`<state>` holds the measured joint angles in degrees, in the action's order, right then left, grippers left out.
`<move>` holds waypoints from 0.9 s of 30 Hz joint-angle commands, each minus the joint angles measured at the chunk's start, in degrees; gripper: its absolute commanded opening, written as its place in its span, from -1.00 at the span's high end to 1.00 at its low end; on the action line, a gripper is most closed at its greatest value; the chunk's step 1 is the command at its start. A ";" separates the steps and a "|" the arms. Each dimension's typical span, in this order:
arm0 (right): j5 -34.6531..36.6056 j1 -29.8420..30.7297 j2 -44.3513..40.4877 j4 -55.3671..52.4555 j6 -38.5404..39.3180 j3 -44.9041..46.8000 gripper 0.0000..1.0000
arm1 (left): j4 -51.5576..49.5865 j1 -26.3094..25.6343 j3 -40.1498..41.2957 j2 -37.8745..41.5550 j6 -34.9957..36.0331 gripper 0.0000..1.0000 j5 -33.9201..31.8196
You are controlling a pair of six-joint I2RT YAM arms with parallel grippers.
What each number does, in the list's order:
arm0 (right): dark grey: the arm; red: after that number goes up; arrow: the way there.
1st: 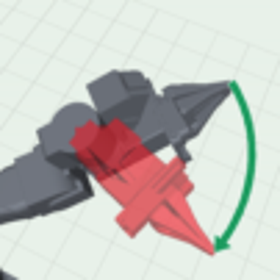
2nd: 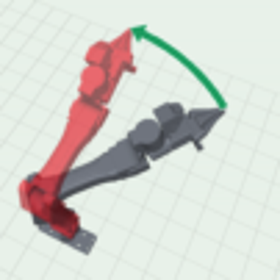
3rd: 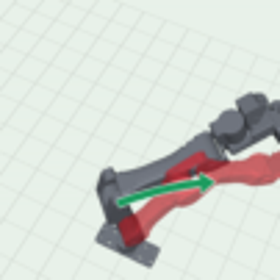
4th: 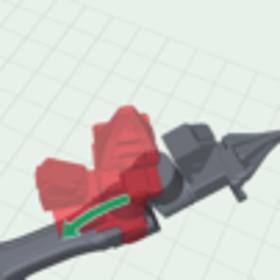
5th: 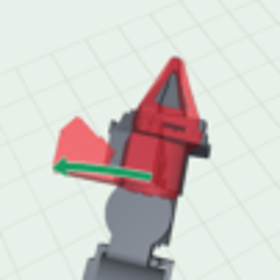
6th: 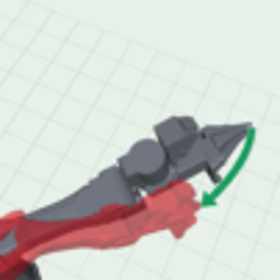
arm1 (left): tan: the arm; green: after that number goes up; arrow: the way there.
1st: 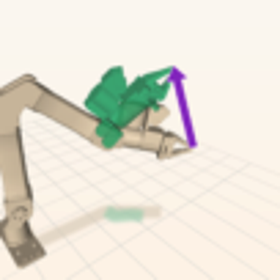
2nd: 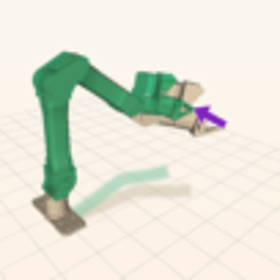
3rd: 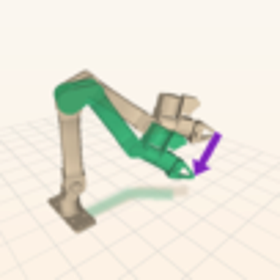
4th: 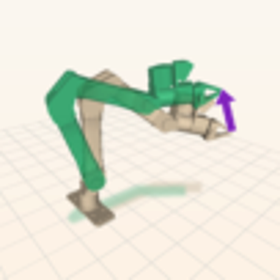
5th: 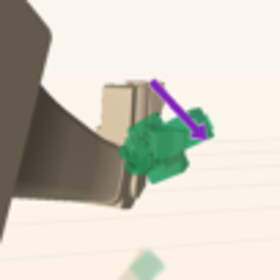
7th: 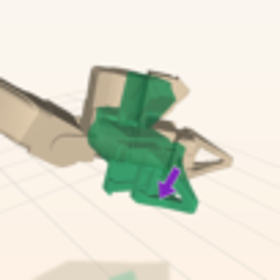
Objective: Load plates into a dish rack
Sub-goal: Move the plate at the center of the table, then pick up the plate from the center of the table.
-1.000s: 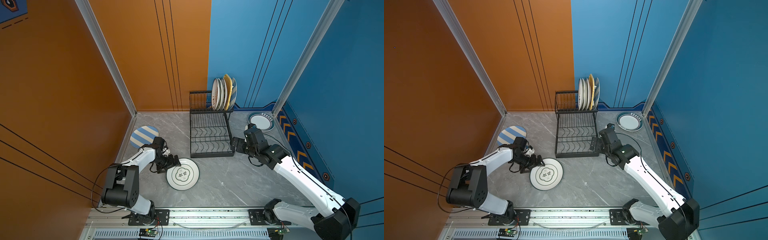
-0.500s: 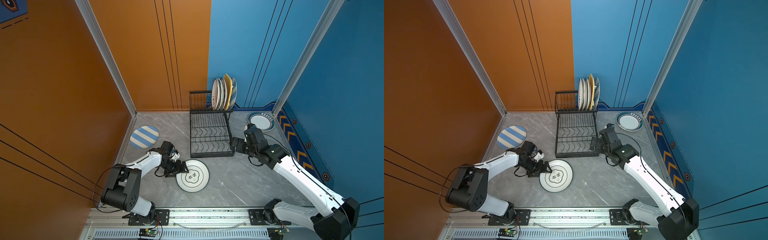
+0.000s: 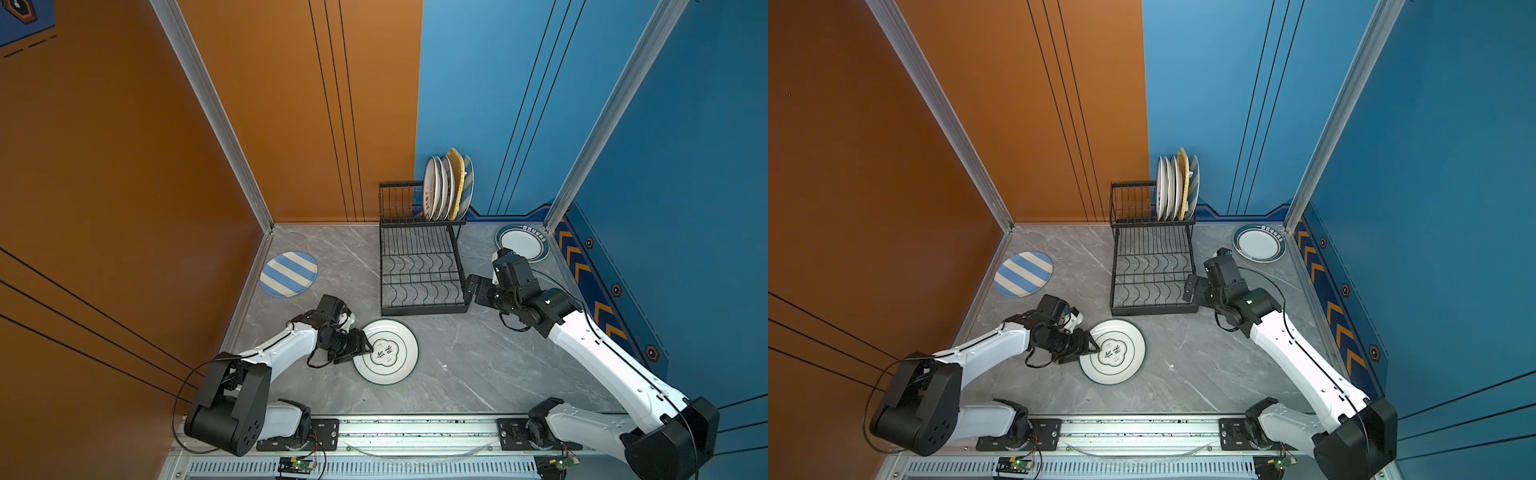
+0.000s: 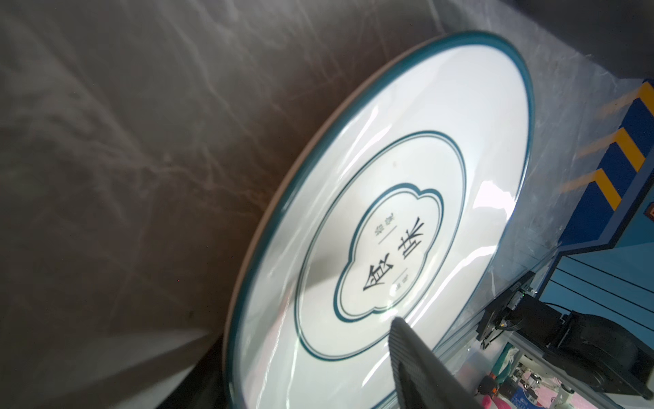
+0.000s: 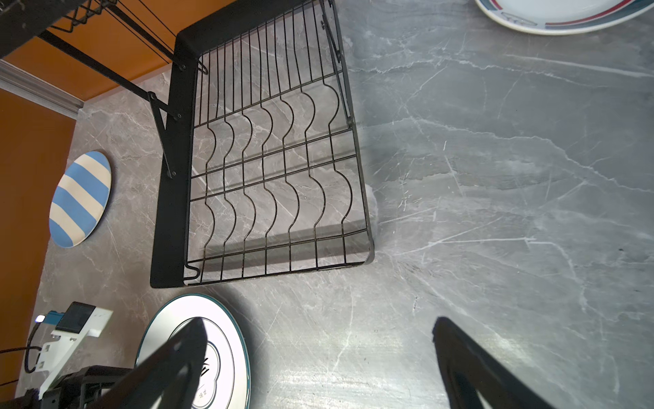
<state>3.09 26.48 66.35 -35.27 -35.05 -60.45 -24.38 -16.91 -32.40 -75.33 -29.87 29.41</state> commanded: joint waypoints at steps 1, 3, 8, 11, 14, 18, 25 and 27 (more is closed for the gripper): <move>-2.19 -0.93 -1.17 0.62 1.69 0.67 -1.00 | 3.70 -0.78 4.07 1.58 -4.25 -0.21 -2.16; -2.99 -1.42 -0.96 0.70 1.90 0.67 -1.00 | 5.59 -1.01 5.98 2.43 -5.26 -0.11 -2.44; -4.67 -2.39 -0.45 1.24 2.44 0.53 -1.00 | 8.73 -2.34 8.57 3.17 -6.09 0.16 -2.43; -5.42 -2.79 -0.17 1.60 2.62 0.44 -1.00 | 8.91 -3.34 8.57 3.27 -5.76 0.40 -2.55; -5.79 -3.07 0.01 1.87 2.81 0.72 -1.00 | 8.97 -3.73 8.53 3.12 -5.65 0.58 -2.54; -6.15 -3.34 -0.23 2.13 2.88 1.11 -1.00 | 8.95 -4.51 8.70 3.18 -5.66 0.80 -2.15; -6.68 -3.54 -0.87 2.40 2.63 2.30 -1.00 | 8.99 -6.31 8.80 4.67 -6.17 1.00 -0.62; -7.12 -3.56 -1.04 2.56 2.46 2.76 -1.00 | 9.00 -6.68 8.37 5.55 -6.34 1.00 0.53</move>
<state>-3.07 23.18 66.32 -33.78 -33.23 -58.83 -11.53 -22.63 -25.12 -70.26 -37.10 31.83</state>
